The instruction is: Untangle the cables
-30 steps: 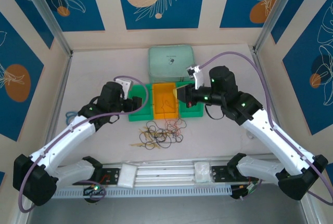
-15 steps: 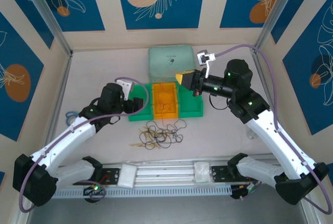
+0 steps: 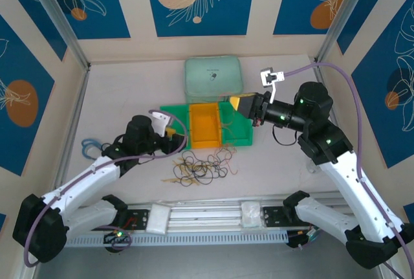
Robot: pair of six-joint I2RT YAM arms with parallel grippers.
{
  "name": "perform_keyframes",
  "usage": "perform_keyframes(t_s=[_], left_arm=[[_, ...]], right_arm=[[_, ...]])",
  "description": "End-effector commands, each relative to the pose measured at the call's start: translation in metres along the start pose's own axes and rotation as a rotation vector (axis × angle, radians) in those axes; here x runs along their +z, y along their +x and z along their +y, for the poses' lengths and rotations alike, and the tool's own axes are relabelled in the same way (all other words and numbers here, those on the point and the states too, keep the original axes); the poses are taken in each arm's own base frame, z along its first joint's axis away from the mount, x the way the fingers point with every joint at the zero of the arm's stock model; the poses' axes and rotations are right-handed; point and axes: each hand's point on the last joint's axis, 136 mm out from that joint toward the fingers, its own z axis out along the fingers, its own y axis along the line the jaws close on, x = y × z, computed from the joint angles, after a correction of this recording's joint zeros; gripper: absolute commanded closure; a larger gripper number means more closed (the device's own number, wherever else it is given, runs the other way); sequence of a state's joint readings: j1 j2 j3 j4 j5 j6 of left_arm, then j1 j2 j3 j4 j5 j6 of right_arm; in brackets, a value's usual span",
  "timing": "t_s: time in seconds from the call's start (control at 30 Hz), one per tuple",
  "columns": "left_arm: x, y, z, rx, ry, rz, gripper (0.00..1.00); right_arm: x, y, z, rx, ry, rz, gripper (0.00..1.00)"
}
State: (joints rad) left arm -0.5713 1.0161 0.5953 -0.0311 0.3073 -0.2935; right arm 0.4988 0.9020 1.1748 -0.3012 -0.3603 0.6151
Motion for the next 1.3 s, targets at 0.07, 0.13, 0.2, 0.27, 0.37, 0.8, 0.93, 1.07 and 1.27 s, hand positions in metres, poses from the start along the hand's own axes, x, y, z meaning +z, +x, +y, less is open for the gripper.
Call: perform_keyframes(t_s=[0.07, 0.13, 0.2, 0.27, 0.37, 0.8, 0.93, 1.07, 1.27], left_arm=[[0.011, 0.014, -0.047, 0.036, 0.169, 0.033, 0.33], [0.017, 0.024, -0.057, 0.05, 0.193, 0.065, 0.31], [0.025, 0.035, -0.063, 0.046, 0.208, 0.093, 0.3], [0.033, 0.045, -0.063, 0.019, 0.21, 0.123, 0.29], [0.045, 0.059, -0.053, -0.035, 0.177, 0.166, 0.29], [0.064, 0.051, -0.067, -0.038, 0.224, 0.131, 0.36], [0.068, 0.046, -0.073, -0.034, 0.247, 0.123, 0.47], [0.07, 0.042, -0.075, -0.024, 0.249, 0.114, 0.47], [0.068, 0.035, -0.088, -0.013, 0.287, 0.102, 0.47]], right_arm=[[0.003, 0.041, -0.035, 0.16, 0.079, 0.088, 1.0], [0.003, 0.043, -0.037, 0.174, 0.077, 0.08, 1.0], [0.0, 0.04, -0.036, 0.17, 0.08, 0.064, 1.0], [-0.002, 0.035, -0.033, 0.16, 0.078, 0.05, 1.0], [-0.004, 0.03, -0.028, 0.146, 0.074, 0.04, 1.0], [-0.018, 0.006, -0.001, 0.091, 0.02, -0.015, 1.0], [-0.022, -0.001, 0.009, 0.078, -0.002, -0.028, 1.0], [-0.025, -0.005, 0.017, 0.071, -0.026, -0.035, 1.0], [-0.026, -0.005, 0.019, 0.071, -0.034, -0.034, 1.0]])
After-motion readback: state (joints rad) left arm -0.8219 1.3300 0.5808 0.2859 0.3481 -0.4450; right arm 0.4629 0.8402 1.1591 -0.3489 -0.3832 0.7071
